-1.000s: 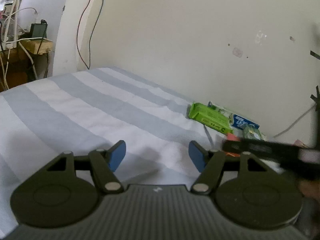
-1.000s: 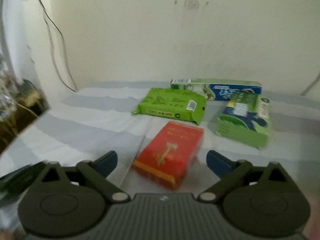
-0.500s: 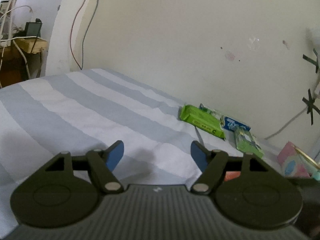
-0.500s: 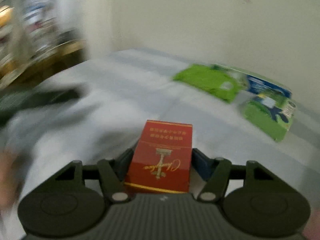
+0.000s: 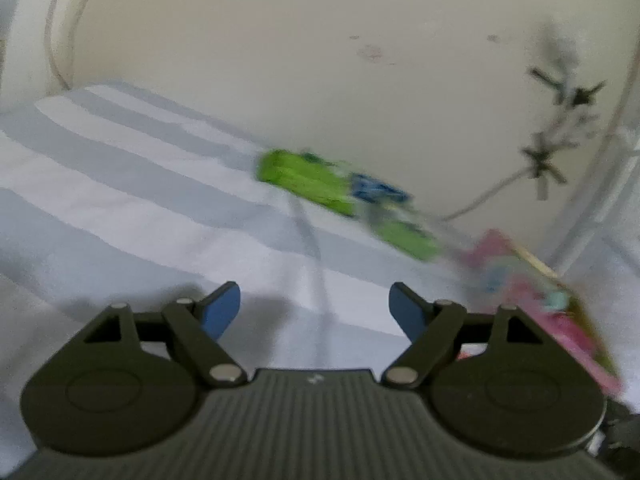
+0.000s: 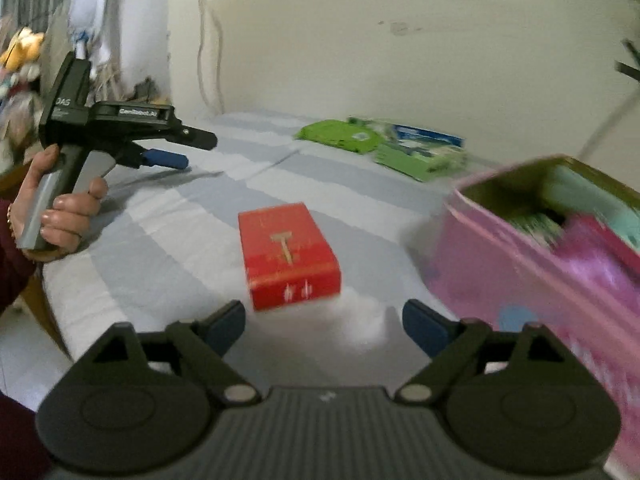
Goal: Organize objects
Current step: 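Move the right tool to the red box and grasp it, then carry the red box into the tin and release it with the right tool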
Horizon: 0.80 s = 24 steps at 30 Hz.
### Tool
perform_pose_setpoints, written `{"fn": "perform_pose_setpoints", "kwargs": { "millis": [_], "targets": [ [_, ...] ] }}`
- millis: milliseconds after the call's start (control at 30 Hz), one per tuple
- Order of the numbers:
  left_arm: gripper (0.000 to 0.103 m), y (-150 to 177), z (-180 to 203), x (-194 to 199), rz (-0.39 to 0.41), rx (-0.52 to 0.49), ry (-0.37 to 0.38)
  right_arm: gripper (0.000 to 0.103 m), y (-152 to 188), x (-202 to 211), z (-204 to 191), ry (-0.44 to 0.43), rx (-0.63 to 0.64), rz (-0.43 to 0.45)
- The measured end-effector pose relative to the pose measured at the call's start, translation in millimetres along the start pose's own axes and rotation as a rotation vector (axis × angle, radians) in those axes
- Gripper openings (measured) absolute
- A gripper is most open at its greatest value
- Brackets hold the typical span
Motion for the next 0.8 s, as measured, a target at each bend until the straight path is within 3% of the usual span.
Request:
{"fn": "perform_pose_setpoints", "kwargs": {
  "millis": [67, 233, 367, 400, 467, 533, 633, 800],
  "targets": [
    [0.082, 8, 27, 3, -0.024, -0.023, 0.070, 0.090, 7, 7, 1, 0.000, -0.015, 0.015],
    [0.082, 30, 90, -16, -0.126, -0.222, 0.104, 0.090, -2, -8, -15, -0.005, 0.022, 0.022],
    [0.080, 52, 112, -40, -0.223, -0.252, 0.154, 0.092, -11, -23, -14, 0.027, 0.028, 0.021],
    [0.073, 57, 113, -46, -0.246, -0.252, 0.151, 0.092, -13, -30, -13, 0.026, 0.023, 0.005],
    [0.061, 61, 119, -48, -0.232, -0.280, 0.146, 0.079, -14, -44, -14, 0.010, 0.018, -0.037],
    [0.060, 61, 126, -47, -0.236, -0.286, 0.144, 0.064, -18, -46, -15, -0.012, 0.012, -0.021],
    [0.058, 48, 144, -38, -0.203, -0.331, 0.133, 0.063, -18, -41, -13, -0.013, -0.025, 0.003],
    [0.058, 17, 226, -27, -0.095, -0.486, 0.253, 0.063, -28, 13, 12, 0.082, -0.065, 0.178]
  ]
}}
Point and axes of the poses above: each gripper's, at about its wrist camera, not at the fingertips, and x roughly against the way its jaws point, z to its right, y to its underside, the point moved 8 cm from there along -x, roughly the way its jaws point, and after that the axes turned 6 degrees about -x, right-handed, at the moved point
